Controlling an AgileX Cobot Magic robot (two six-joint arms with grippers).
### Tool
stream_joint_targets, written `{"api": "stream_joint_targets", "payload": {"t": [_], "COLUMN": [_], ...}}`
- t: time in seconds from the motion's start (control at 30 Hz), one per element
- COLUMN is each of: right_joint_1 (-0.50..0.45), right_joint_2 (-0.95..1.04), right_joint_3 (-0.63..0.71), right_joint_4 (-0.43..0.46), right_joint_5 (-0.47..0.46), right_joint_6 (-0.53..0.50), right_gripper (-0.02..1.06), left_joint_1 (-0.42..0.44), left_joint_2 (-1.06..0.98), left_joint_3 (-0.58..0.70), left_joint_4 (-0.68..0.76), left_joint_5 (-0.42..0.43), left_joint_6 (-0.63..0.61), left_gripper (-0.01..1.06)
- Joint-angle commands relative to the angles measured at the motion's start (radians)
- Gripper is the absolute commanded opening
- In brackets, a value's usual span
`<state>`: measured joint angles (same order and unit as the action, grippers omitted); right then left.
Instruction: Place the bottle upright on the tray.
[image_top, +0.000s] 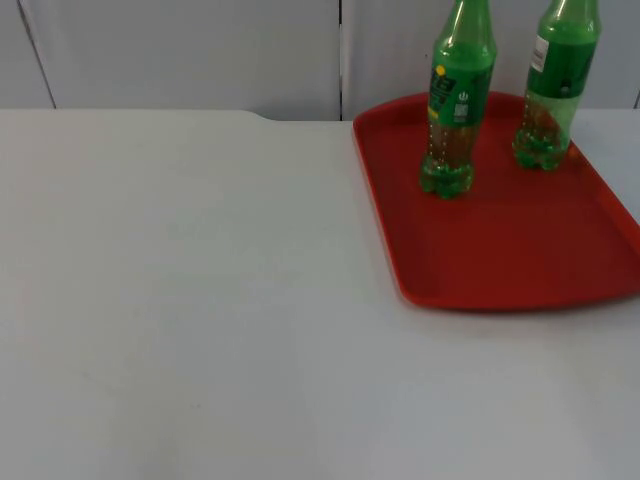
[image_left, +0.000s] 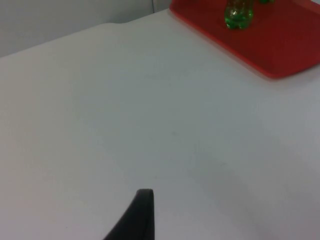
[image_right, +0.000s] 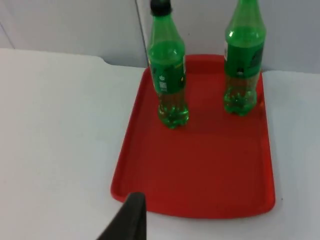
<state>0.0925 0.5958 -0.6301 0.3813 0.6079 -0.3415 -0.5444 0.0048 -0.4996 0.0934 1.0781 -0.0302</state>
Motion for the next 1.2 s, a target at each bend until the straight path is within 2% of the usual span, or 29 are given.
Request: {"api": "stream_joint_targets", "payload": {"t": [0.0, 0.87, 0.93, 0.97, 1.1, 1.17], "right_joint_1": [0.001, 0.001, 0.001, 0.001, 0.001, 0.001], "right_joint_2": [-0.029, -0.479, -0.514, -0.514, -0.57, -0.586], "right_joint_3": [0.006, 0.006, 0.006, 0.006, 0.006, 0.006], "right_joint_4": [0.008, -0.074, -0.141, -0.141, -0.278, -0.293], "right_joint_5": [0.029, 0.334, 0.369, 0.369, 0.41, 0.417], "right_joint_6": [-0.014, -0.014, 0.056, 0.056, 0.196, 0.212], "right_gripper": [1.05, 1.05, 1.05, 1.05, 1.05, 1.05], "left_joint_1": [-0.003, -0.003, -0.003, -0.003, -0.003, -0.003], "left_joint_2": [-0.005, -0.005, -0.005, -0.005, -0.005, -0.005], "left_joint_3": [0.006, 0.006, 0.006, 0.006, 0.006, 0.006], "left_joint_4": [-0.007, -0.007, -0.007, -0.007, -0.007, -0.007], "left_joint_5": [-0.004, -0.004, -0.004, -0.004, -0.004, -0.004], "left_joint_6": [-0.002, -0.002, -0.002, -0.002, -0.002, -0.002], "left_gripper": [1.05, 1.05, 1.05, 1.05, 1.05, 1.05]}}
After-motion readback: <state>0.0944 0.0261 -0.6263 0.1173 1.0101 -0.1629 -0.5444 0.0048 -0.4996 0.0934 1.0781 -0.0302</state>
